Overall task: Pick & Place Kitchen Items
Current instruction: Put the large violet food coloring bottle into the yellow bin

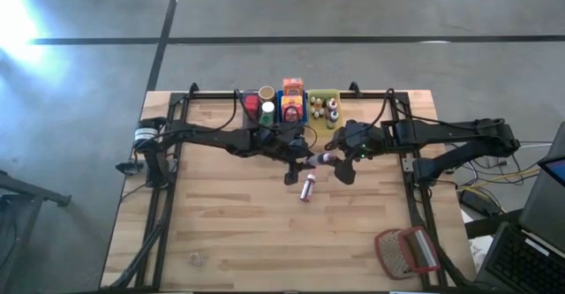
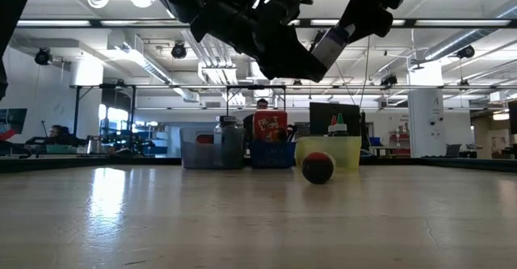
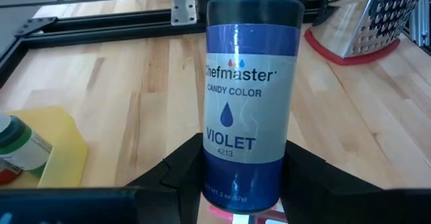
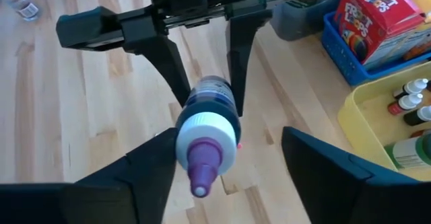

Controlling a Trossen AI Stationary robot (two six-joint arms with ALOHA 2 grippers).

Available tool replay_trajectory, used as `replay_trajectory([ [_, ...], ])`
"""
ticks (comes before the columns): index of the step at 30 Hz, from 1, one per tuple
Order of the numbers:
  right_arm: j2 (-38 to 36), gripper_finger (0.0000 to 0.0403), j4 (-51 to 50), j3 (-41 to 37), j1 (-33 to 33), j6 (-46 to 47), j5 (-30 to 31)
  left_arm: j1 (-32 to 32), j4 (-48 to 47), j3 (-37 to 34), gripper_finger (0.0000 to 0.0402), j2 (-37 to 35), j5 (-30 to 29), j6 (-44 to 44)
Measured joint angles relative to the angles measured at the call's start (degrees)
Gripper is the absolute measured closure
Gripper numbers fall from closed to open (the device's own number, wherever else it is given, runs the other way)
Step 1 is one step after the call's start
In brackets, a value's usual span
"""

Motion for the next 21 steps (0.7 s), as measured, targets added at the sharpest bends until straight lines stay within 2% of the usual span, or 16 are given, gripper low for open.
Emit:
replay_trajectory([
  [12, 0.0, 0.0208, 0.3, 0.0, -0.3, -1.1, -2.2, 0.0, 1.3, 0.0, 0.0244, 0.0, 0.0, 0.9],
  [21, 0.0, 0.0275, 1.5, -0.1, -0.3, -3.7, -2.7, 0.0, 1.4, 0.0, 0.0244, 0.0, 0.1, 0.5],
])
